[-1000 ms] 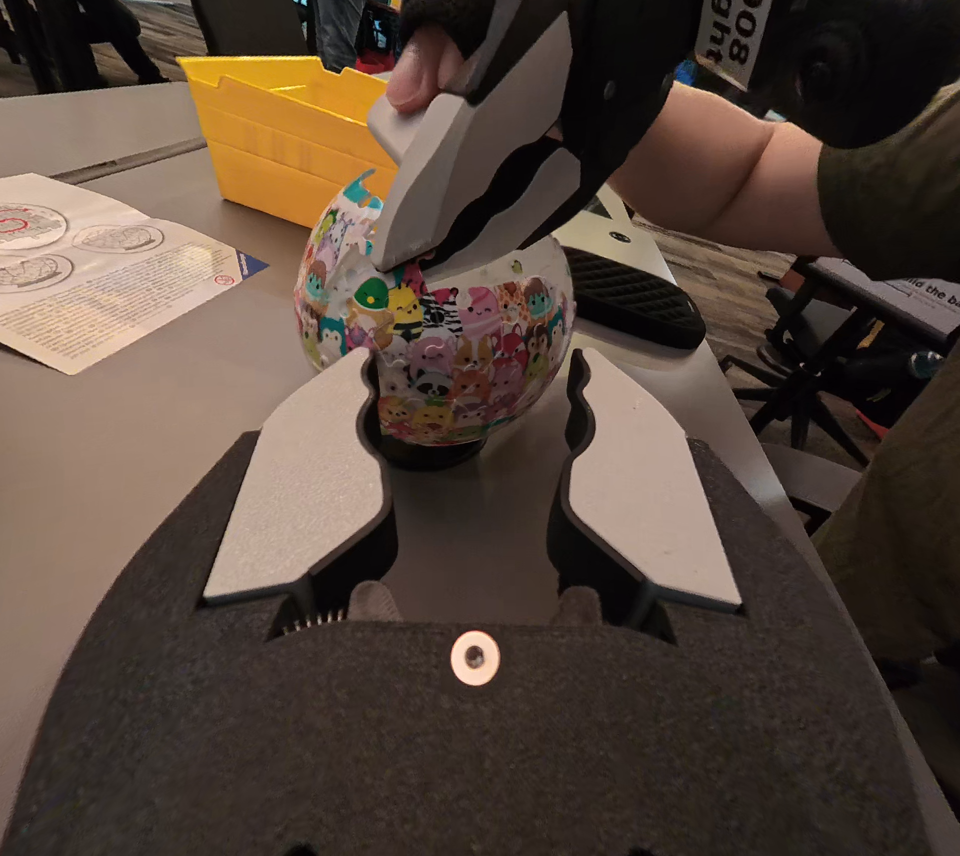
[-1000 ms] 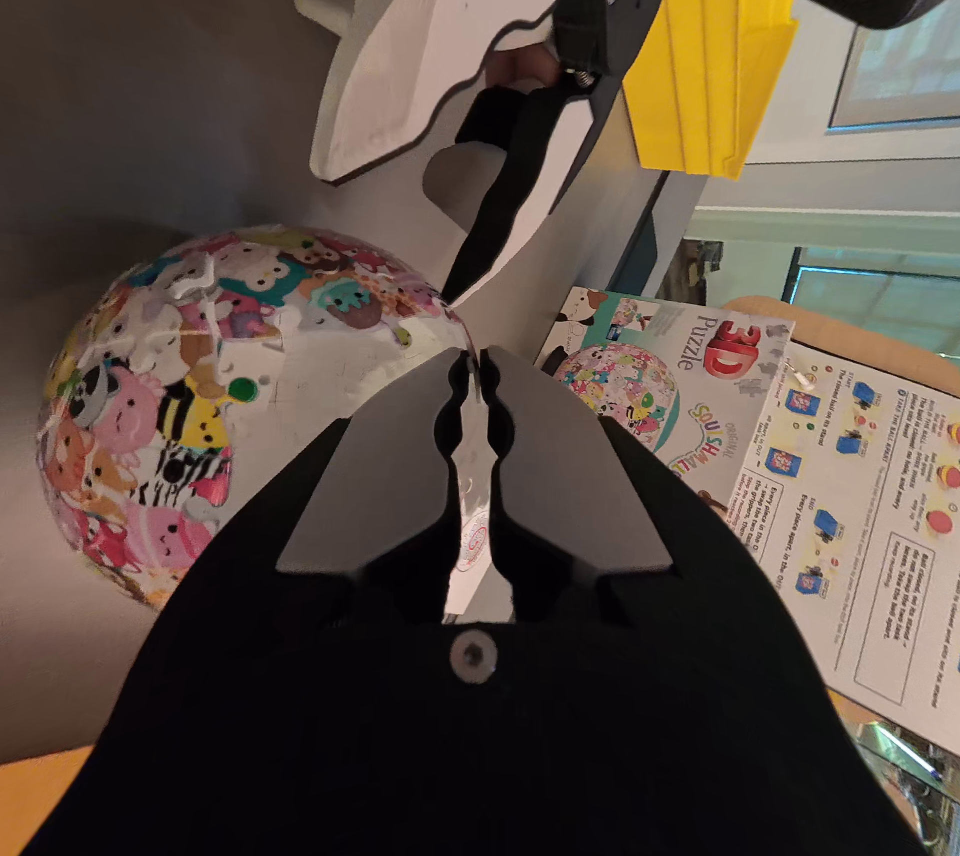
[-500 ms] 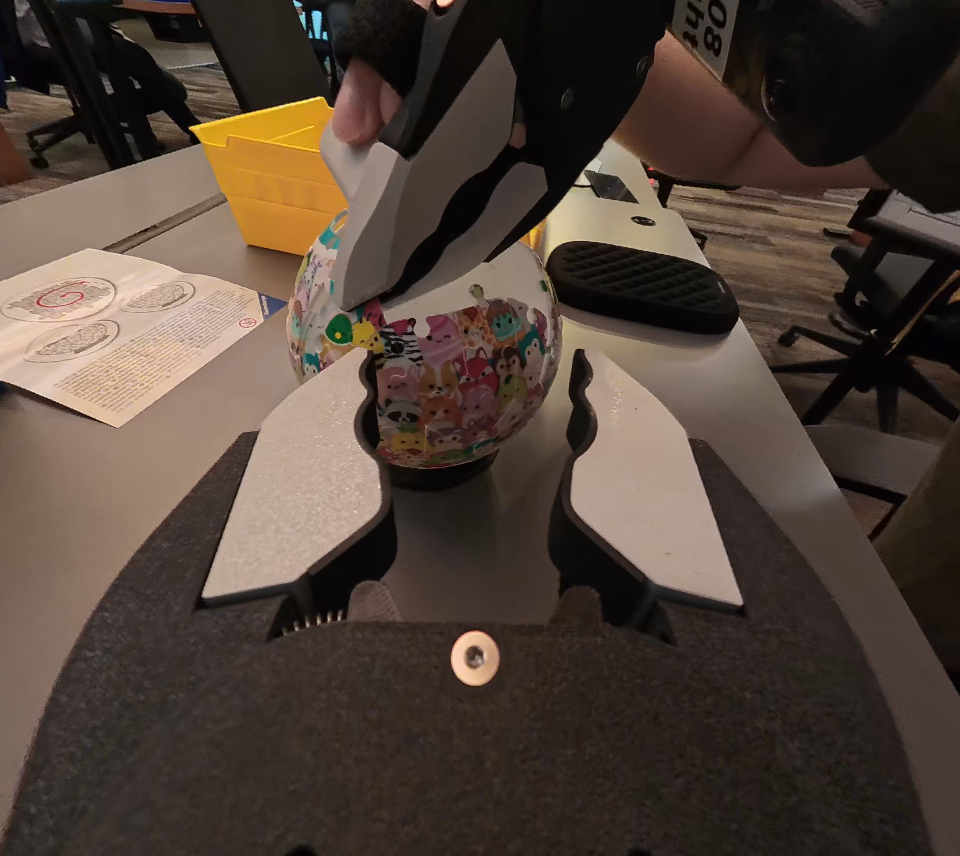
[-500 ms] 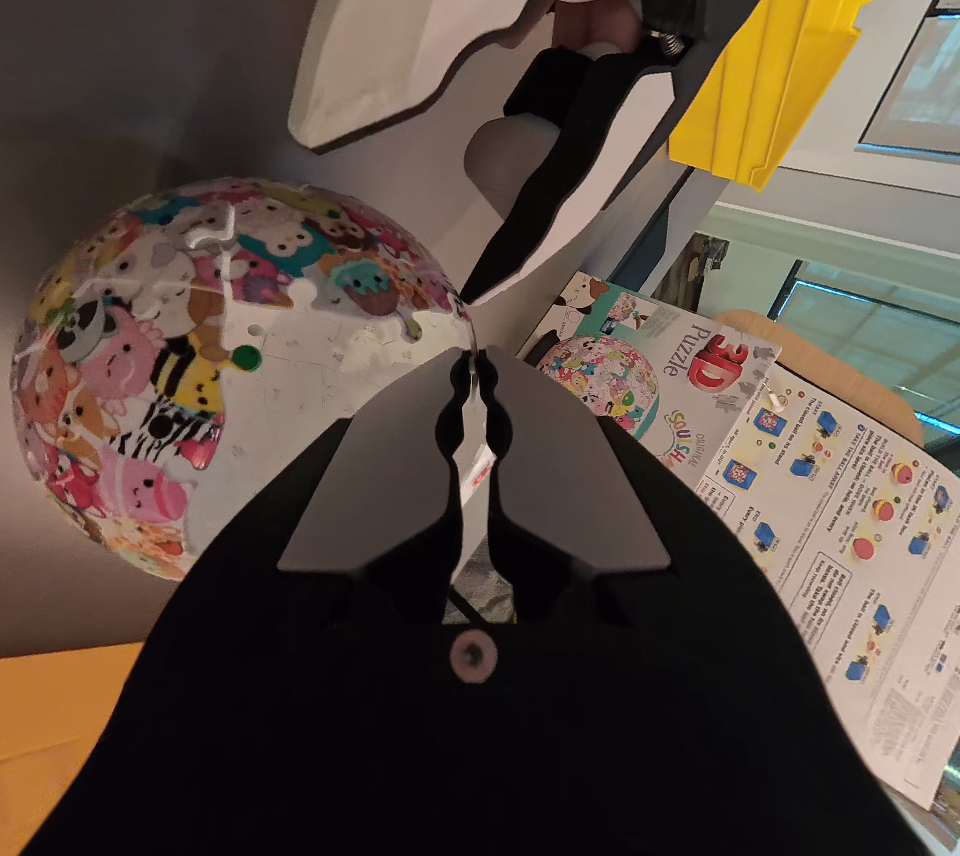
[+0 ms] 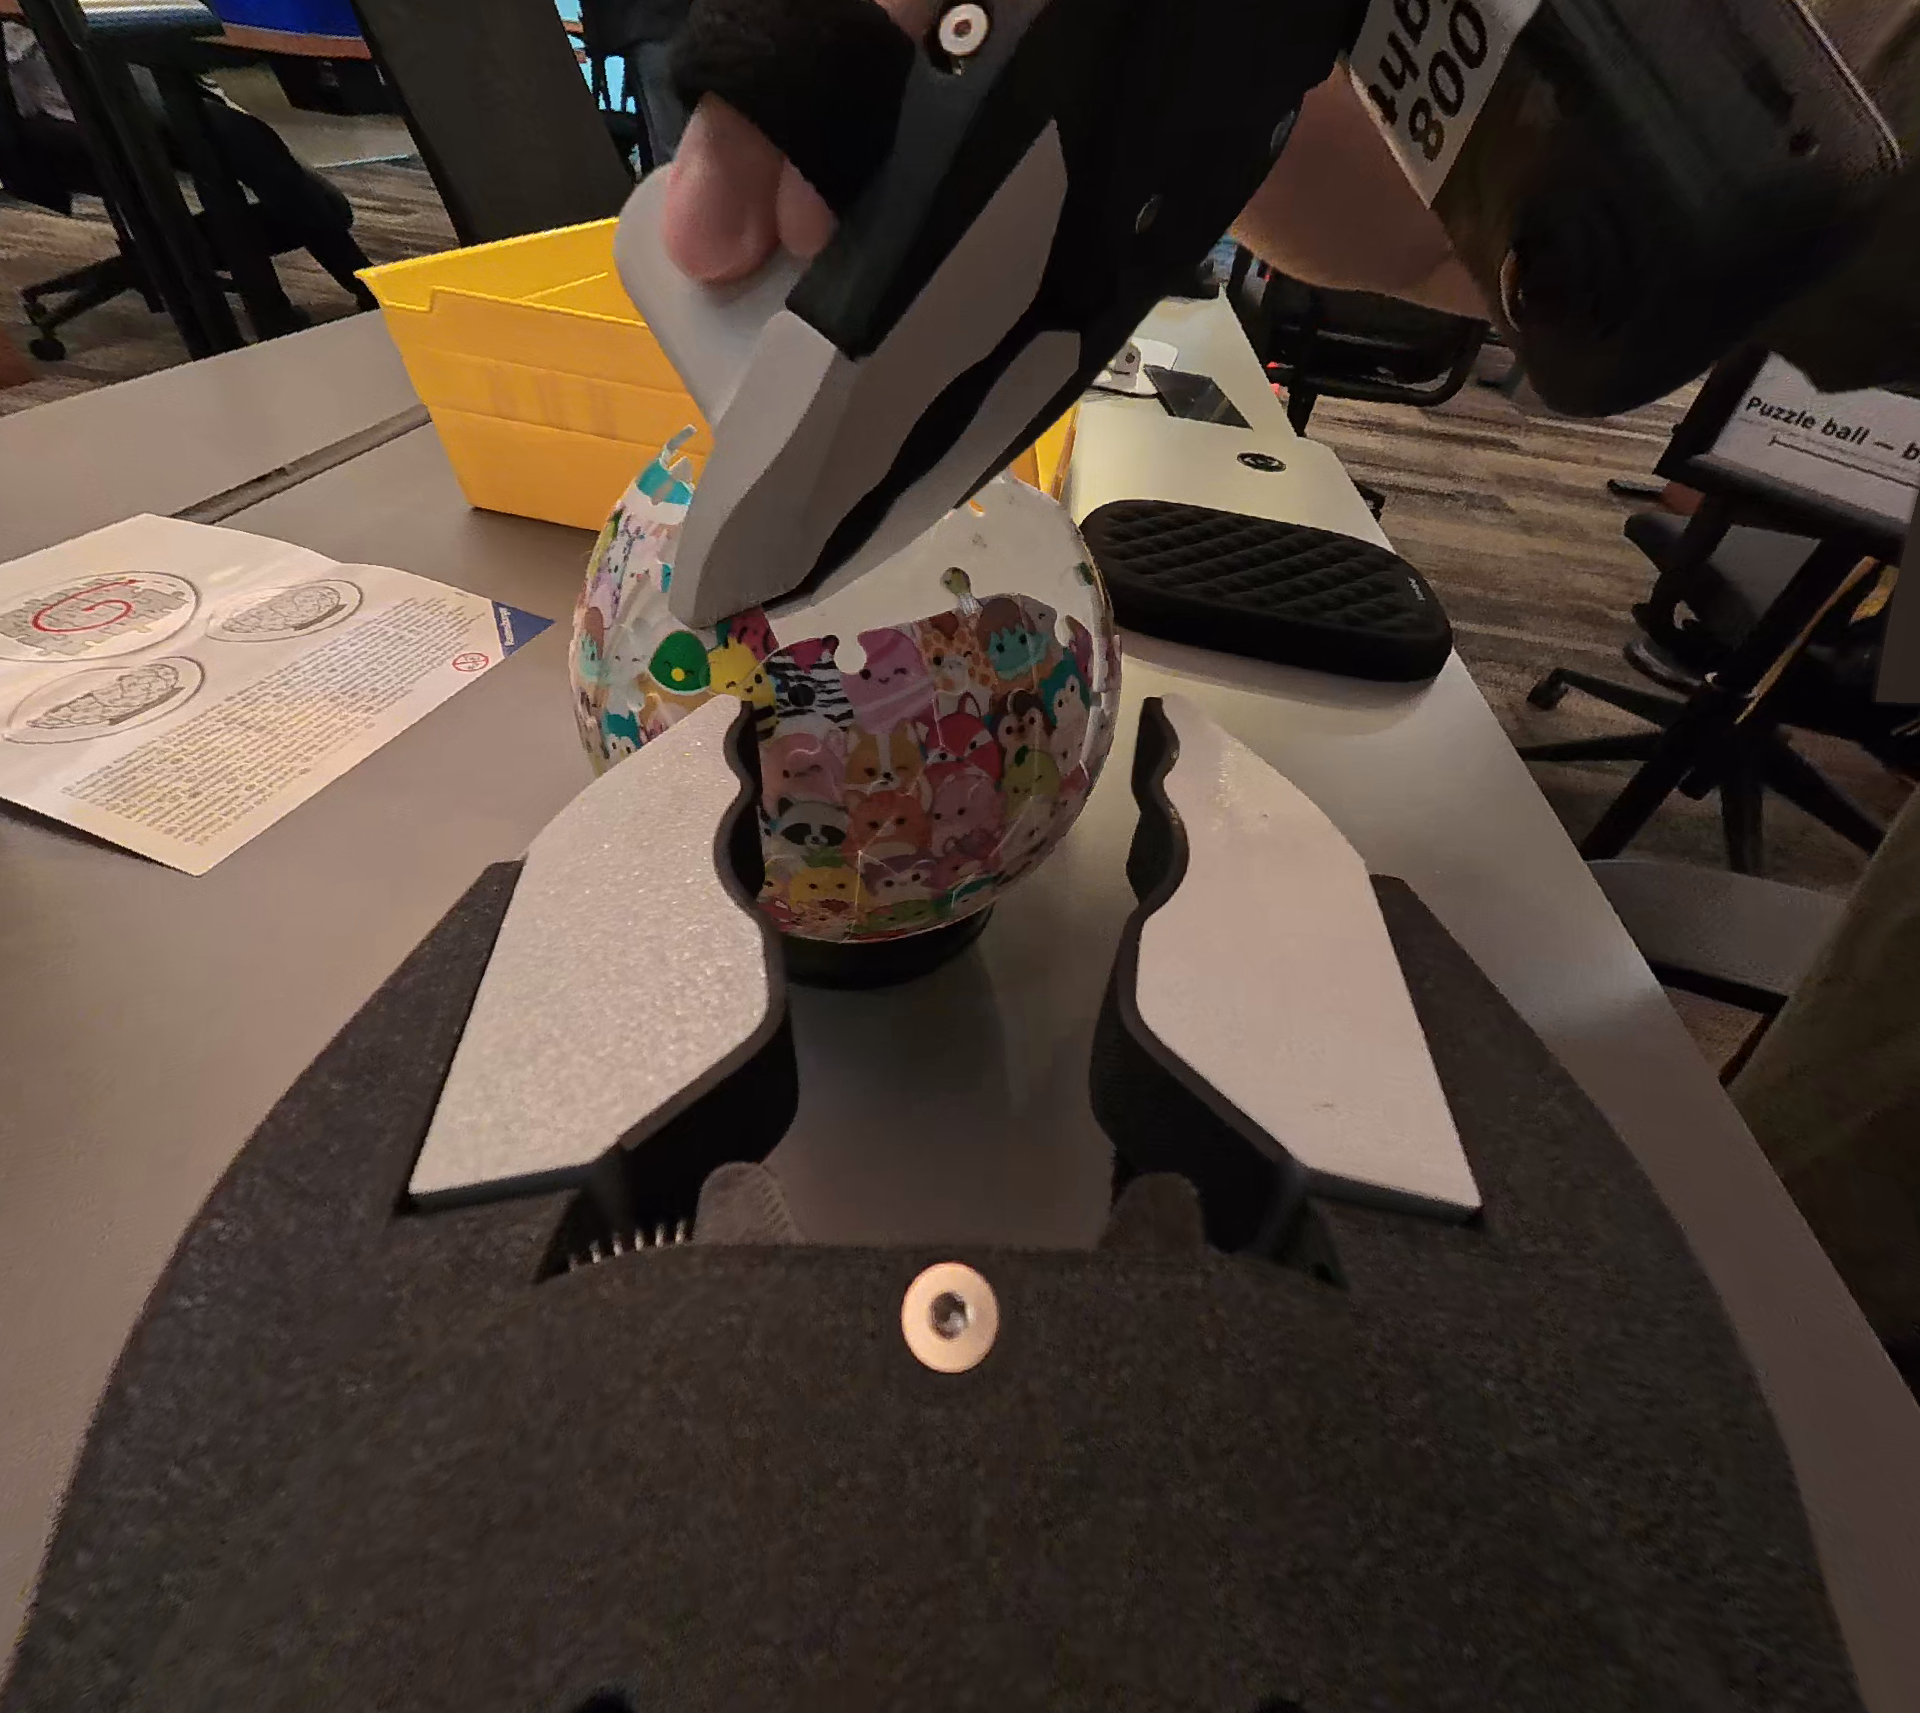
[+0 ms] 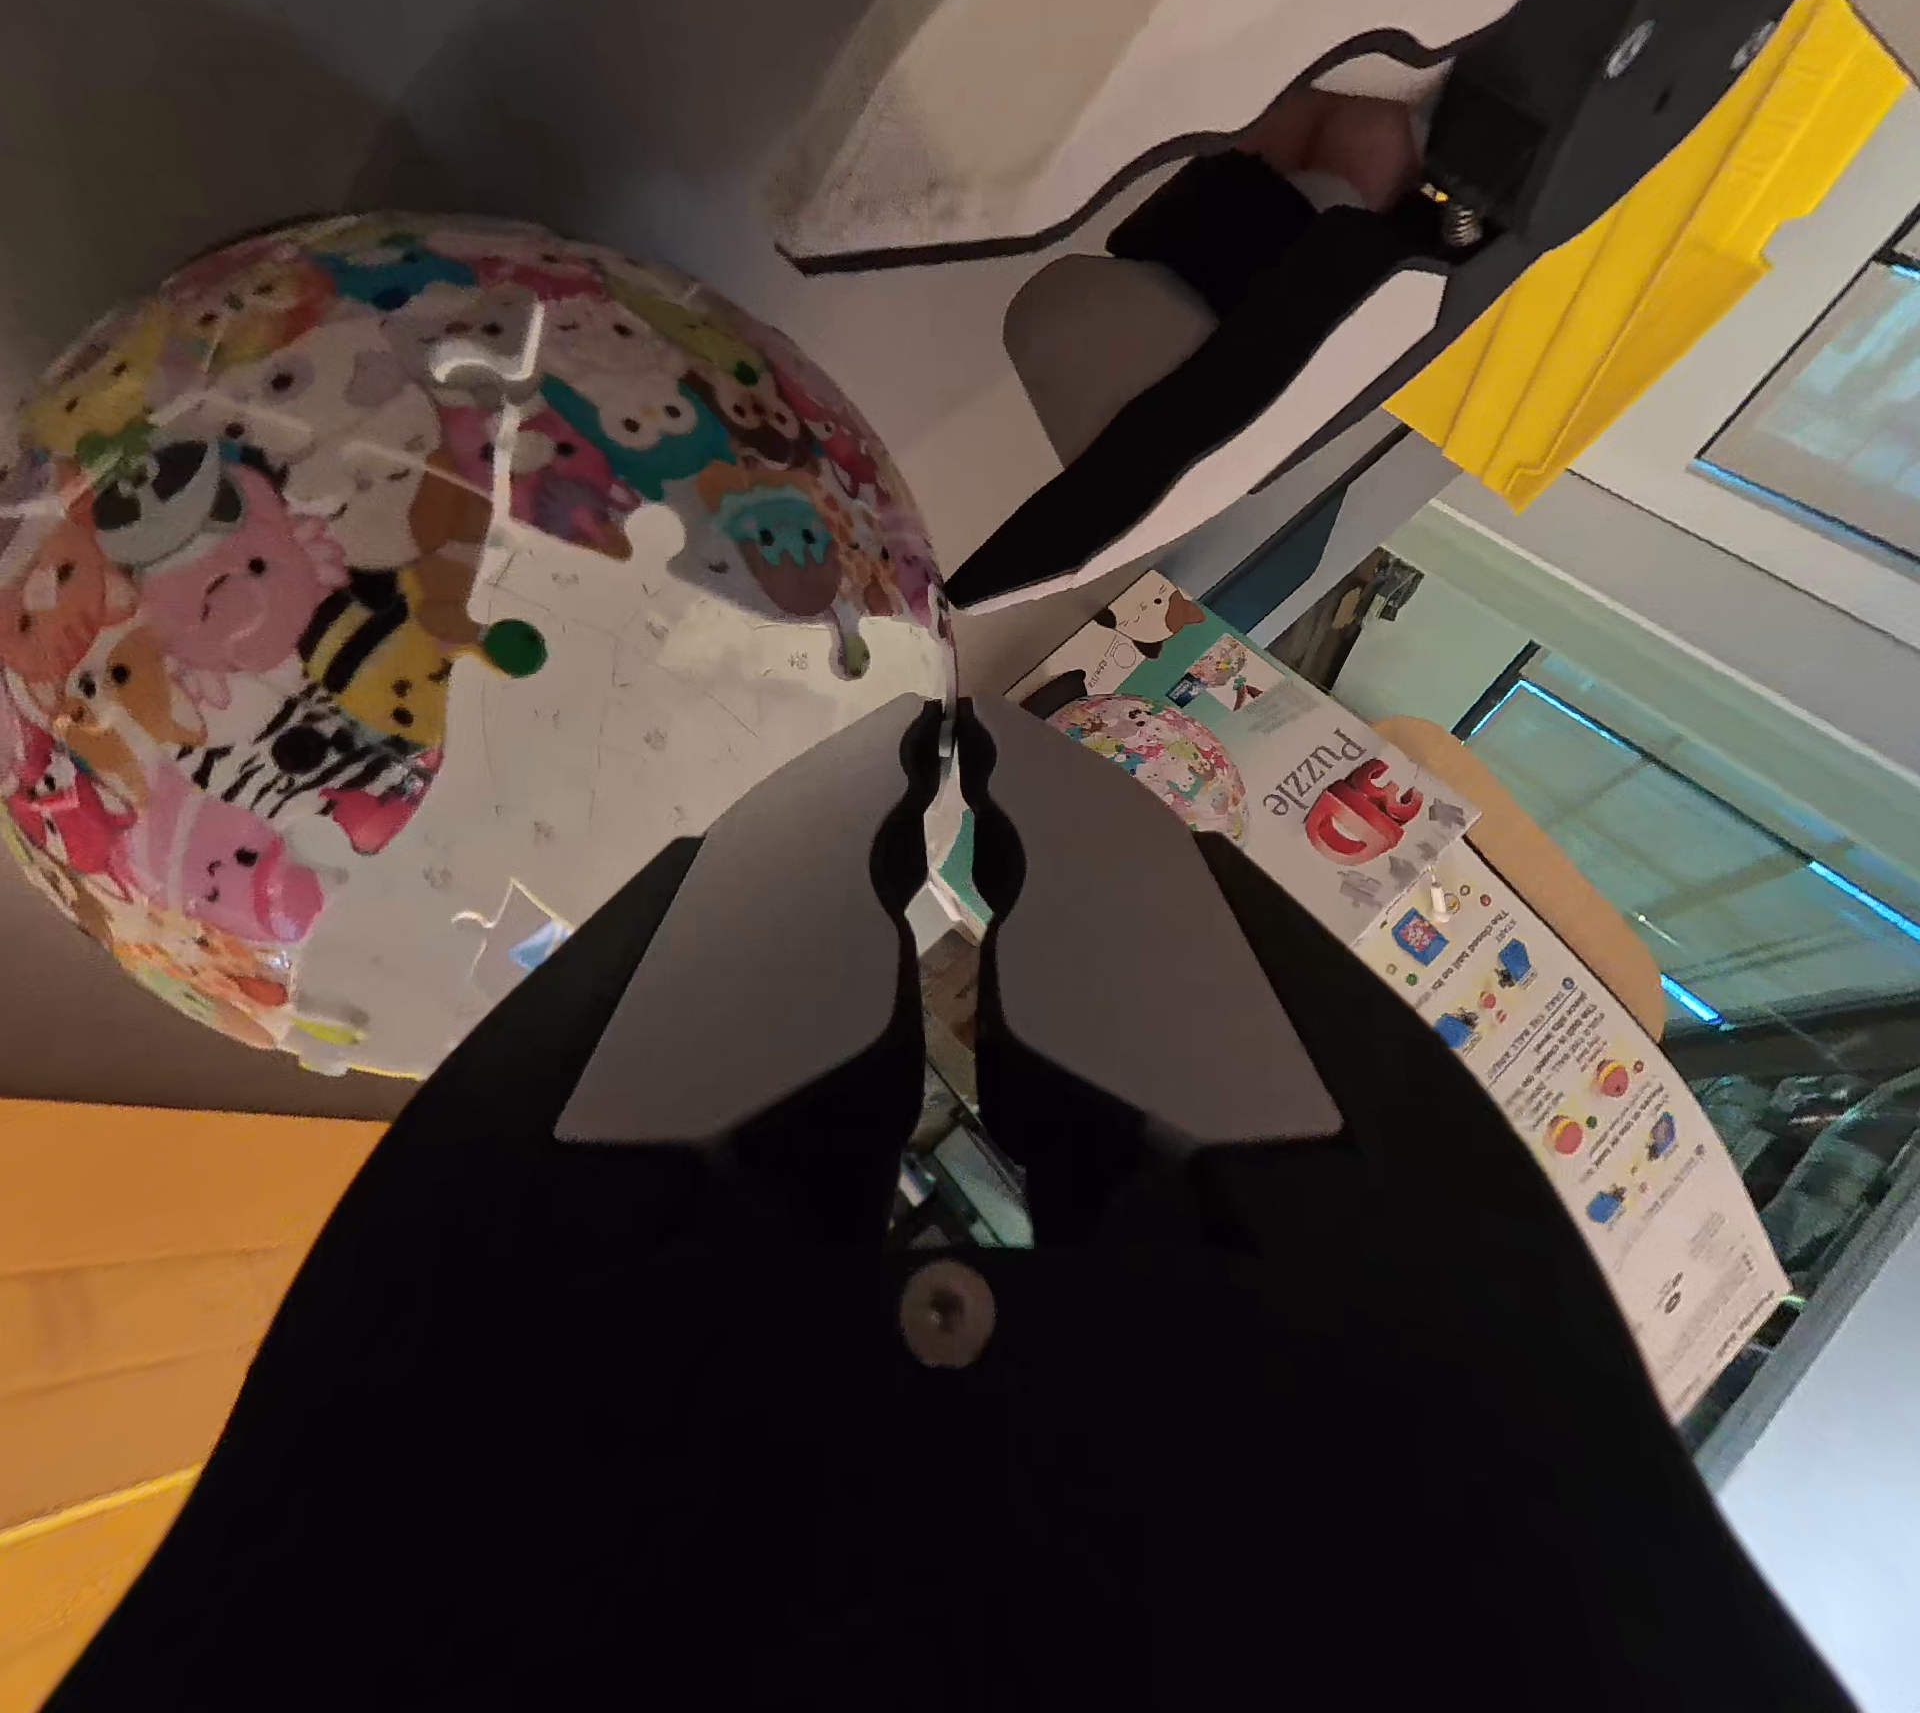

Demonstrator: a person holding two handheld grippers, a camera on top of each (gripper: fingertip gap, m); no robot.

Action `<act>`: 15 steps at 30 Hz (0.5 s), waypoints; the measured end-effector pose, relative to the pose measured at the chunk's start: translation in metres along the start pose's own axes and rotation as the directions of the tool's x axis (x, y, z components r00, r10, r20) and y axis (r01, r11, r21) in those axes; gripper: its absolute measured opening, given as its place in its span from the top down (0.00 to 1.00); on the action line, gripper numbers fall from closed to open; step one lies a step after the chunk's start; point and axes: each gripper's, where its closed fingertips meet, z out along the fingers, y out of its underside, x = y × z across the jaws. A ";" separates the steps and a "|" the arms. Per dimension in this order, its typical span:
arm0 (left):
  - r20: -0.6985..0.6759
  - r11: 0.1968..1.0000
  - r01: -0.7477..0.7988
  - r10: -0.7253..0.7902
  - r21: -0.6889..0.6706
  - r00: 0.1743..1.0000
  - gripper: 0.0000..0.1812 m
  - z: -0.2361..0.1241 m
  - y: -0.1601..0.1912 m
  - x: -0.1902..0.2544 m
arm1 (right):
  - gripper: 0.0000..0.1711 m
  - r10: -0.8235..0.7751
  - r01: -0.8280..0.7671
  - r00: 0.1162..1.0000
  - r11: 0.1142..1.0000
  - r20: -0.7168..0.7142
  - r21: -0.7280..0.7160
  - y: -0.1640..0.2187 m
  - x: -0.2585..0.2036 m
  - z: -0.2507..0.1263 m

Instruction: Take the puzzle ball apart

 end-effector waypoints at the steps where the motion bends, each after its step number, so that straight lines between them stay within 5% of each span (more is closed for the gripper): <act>1: 0.000 1.000 -0.004 0.004 -0.002 1.000 0.62 0.000 0.000 0.000 | 0.98 -0.014 0.014 1.000 1.000 0.007 -0.002 0.000 0.000 0.000; 7: 0.005 1.000 -0.018 0.018 -0.006 1.000 0.61 0.001 0.001 0.001 | 0.98 -0.036 0.036 0.998 0.999 0.043 -0.009 0.000 0.000 0.000; 15: 0.022 0.999 -0.034 0.034 -0.021 0.999 0.60 0.002 0.003 0.000 | 0.97 0.337 -0.338 0.940 0.941 0.062 0.008 0.001 0.000 0.003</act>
